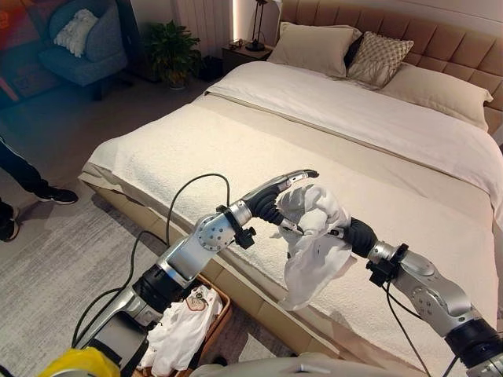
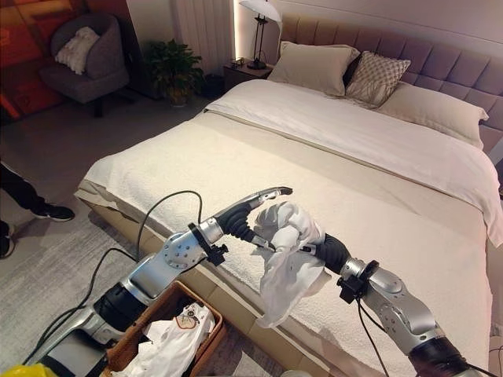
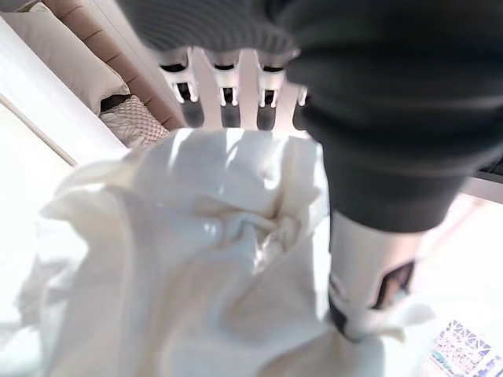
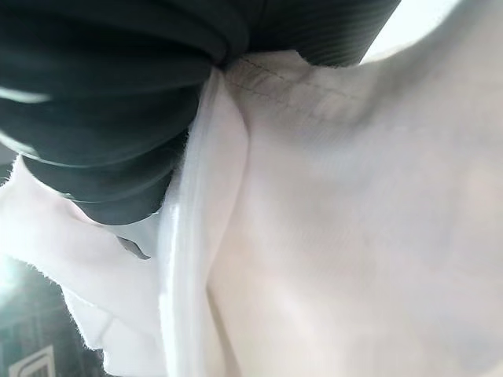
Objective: Pick up clothes into the bucket
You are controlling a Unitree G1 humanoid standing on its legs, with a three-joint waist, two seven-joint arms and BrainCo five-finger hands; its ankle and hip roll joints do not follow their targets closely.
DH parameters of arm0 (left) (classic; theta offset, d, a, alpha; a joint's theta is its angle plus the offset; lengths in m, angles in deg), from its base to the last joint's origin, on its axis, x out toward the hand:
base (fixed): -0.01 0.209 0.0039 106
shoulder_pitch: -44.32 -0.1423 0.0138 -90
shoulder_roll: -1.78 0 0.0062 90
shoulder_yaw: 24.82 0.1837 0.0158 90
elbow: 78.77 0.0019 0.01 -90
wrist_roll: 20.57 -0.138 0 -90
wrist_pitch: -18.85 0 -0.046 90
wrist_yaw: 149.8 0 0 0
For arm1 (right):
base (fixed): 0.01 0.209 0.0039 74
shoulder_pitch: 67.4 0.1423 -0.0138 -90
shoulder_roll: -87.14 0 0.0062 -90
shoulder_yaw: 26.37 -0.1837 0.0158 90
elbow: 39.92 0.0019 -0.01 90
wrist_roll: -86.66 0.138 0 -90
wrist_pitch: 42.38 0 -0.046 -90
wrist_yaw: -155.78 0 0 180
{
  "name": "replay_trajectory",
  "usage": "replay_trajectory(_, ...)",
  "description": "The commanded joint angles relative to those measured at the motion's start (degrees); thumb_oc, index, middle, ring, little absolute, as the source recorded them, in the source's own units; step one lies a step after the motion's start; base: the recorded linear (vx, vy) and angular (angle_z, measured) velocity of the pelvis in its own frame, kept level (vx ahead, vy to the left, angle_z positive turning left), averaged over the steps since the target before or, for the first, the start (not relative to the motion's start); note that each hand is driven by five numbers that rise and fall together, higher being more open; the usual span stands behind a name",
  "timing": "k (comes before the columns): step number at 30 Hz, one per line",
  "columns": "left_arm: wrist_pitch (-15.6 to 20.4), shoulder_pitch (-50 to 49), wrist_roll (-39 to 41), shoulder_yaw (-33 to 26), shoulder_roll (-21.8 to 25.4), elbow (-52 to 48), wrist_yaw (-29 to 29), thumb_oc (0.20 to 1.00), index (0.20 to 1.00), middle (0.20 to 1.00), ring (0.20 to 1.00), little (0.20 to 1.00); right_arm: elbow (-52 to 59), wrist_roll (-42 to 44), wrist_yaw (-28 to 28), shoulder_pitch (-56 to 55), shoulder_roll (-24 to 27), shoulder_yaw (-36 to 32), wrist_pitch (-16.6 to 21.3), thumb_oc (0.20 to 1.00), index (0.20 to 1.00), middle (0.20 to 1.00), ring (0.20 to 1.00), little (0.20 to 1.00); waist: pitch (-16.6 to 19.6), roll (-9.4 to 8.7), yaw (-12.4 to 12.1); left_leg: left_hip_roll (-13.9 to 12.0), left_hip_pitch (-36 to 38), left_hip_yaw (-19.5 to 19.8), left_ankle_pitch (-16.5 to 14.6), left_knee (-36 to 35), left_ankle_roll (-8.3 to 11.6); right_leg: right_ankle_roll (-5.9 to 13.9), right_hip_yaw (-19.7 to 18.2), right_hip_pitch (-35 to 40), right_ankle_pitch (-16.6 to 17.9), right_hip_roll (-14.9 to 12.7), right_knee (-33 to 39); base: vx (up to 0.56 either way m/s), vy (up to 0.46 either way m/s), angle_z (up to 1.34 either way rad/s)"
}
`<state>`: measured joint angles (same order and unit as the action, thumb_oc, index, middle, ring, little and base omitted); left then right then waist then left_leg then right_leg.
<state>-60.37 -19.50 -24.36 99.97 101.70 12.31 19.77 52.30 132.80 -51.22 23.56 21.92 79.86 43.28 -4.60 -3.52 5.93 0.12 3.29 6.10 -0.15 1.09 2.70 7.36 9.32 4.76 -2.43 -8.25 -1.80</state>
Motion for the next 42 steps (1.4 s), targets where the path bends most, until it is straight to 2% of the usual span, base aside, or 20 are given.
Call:
replay_trajectory(1, 2.2, 2.2, -2.4, -0.8, -0.6, 1.9, 0.4, 1.0, 1.0, 1.0, 1.0, 1.0, 6.2, 1.1, -1.5, 4.2, -1.3, -2.1, 3.6, 0.2, 0.2, 0.2, 0.2, 0.2, 1.9, -1.49, -0.7, 0.2, -2.6, -1.6, -4.4, 4.0, -0.41, 0.51, -0.8, -1.7, -1.8, -0.3, -3.5, 0.0, 0.0, 0.0)
replay_trajectory(16, 2.3, 1.5, -3.9, -0.9, -1.6, 3.6, 0.7, 1.0, 1.0, 1.0, 1.0, 1.0, 10.6, 1.6, -2.4, 5.8, -1.9, -1.4, 3.6, 0.2, 0.2, 0.2, 0.2, 0.2, 2.3, -1.7, -0.5, 0.1, -2.2, -1.8, -4.3, 3.5, -0.53, 0.55, -1.1, -1.6, -1.8, -0.2, -3.2, 0.0, -0.002, -0.02)
replay_trajectory(33, 2.2, 3.3, -3.7, 0.9, -3.6, 3.8, 0.3, 1.0, 1.0, 1.0, 1.0, 1.0, 13.1, 2.2, -3.6, 9.4, -3.5, 3.3, 2.9, 0.2, 0.2, 0.2, 0.2, 0.2, 2.3, -1.76, -0.6, 0.2, -2.5, -1.9, -3.7, 3.3, -0.7, 0.45, -1.2, -2.0, -1.0, -0.3, -2.9, -0.01, 0.001, 0.0)
replay_trajectory(34, 2.2, 3.4, -3.6, 1.1, -3.6, 3.7, 0.3, 0.944, 0.944, 0.944, 0.944, 0.944, 13.2, 2.3, -3.6, 9.5, -3.6, 3.5, 2.8, 0.2, 0.2, 0.2, 0.2, 0.2, 2.4, -1.71, -0.6, 0.1, -2.2, -2.0, -4.2, 3.3, -0.65, 0.47, -1.2, -1.7, -1.5, -0.2, -2.9, 0.0, 0.0, 0.0)
replay_trajectory(36, 2.1, 3.5, -3.4, 1.4, -3.7, 3.6, 0.0, 0.639, 0.639, 0.639, 0.639, 0.639, 13.2, 2.3, -3.5, 9.6, -3.5, 3.5, 2.9, 0.2, 0.2, 0.2, 0.2, 0.2, 2.4, -1.7, -0.6, 0.1, -2.2, -2.0, -4.2, 3.2, -0.66, 0.46, -1.2, -1.8, -1.4, -0.2, -2.9, -0.02, 0.002, 0.0)
replay_trajectory(37, 2.1, 3.6, -2.9, 1.7, -3.9, 3.6, -0.3, 0.438, 0.438, 0.438, 0.438, 0.438, 13.3, 2.3, -3.3, 9.8, -3.8, 3.6, 3.0, 0.2, 0.2, 0.2, 0.2, 0.2, 2.2, -1.74, -0.6, 0.2, -2.6, -2.0, -3.7, 3.4, -0.72, 0.43, -1.2, -2.1, -1.0, -0.3, -2.9, 0.0, 0.0, 0.0)
replay_trajectory(38, 2.1, 3.6, -2.9, 1.7, -3.9, 3.6, -0.3, 0.282, 0.282, 0.282, 0.282, 0.282, 13.3, 2.3, -3.3, 9.8, -3.9, 3.7, 3.0, 0.2, 0.2, 0.2, 0.2, 0.2, 2.2, -1.7, -0.6, 0.0, -2.3, -2.0, -4.2, 3.4, -0.67, 0.45, -1.2, -1.8, -1.4, -0.3, -3.0, -0.04, 0.002, 0.0)
replay_trajectory(39, 1.9, 3.7, -2.5, 1.8, -4.0, 3.6, -0.5, 0.2, 0.2, 0.2, 0.2, 0.2, 13.2, 2.4, -3.3, 9.9, -3.9, 3.8, 2.9, 0.2, 0.2, 0.2, 0.2, 0.2, 2.2, -1.74, -0.6, 0.1, -2.7, -2.0, -3.7, 3.5, -0.71, 0.41, -1.1, -2.0, -1.0, -0.3, -3.0, 0.0, 0.0, 0.0)
replay_trajectory(42, 2.0, 3.6, -2.1, 1.8, -3.8, 3.3, -0.8, 0.2, 0.2, 0.2, 0.2, 0.2, 13.6, 2.3, -3.2, 10.0, -4.1, 3.8, 3.0, 0.2, 0.2, 0.2, 0.2, 0.2, 2.2, -1.69, -0.6, 0.0, -2.3, -2.0, -4.2, 3.4, -0.67, 0.44, -1.2, -1.8, -1.4, -0.2, -3.0, -0.01, 0.001, -0.01)
